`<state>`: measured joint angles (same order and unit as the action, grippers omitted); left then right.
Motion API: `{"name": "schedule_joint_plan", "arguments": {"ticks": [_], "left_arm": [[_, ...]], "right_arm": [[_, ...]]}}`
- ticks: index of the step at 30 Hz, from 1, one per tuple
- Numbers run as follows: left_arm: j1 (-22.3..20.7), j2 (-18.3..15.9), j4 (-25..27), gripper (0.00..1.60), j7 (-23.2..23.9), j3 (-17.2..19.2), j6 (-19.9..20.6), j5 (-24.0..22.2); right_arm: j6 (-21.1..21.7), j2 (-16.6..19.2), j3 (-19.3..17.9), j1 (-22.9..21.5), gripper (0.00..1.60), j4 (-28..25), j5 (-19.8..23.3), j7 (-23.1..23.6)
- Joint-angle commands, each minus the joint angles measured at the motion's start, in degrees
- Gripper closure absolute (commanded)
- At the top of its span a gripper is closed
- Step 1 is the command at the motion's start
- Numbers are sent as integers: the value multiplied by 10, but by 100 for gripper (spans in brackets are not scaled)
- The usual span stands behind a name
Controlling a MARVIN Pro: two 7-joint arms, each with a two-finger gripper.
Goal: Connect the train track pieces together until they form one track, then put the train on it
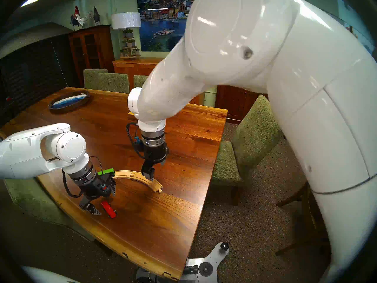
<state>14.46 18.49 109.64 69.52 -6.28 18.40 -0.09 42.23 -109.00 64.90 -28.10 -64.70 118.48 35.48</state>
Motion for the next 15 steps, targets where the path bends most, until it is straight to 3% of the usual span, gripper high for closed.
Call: {"name": "schedule_joint_plan", "arguments": {"ticks": [1, 2, 3, 4, 7, 8, 15], "left_arm": [[-2, 10, 4, 63, -3, 4, 7, -6], [-2, 9, 5, 90, -3, 4, 8, -6], [-2, 9, 6, 97, -3, 4, 9, -6], [-2, 9, 6, 118, -3, 4, 10, -6], [-3, 10, 7, 137, -4, 5, 13, -8], [-4, 10, 7, 160, -3, 5, 14, -9], [-17, 17, -8, 160, 4, 19, 27, -29]], "right_arm": [[-1, 6, -1, -14, 0, 9, 0, -1], [-1, 6, -1, -14, 0, 9, 0, -1], [-1, 6, -1, -14, 0, 9, 0, -1], [-1, 6, -1, -14, 0, 9, 0, -1], [-1, 6, -1, -14, 0, 9, 0, -1], [-1, 6, -1, -14, 0, 9, 0, -1], [0, 6, -1, -14, 0, 9, 0, -1]]}}
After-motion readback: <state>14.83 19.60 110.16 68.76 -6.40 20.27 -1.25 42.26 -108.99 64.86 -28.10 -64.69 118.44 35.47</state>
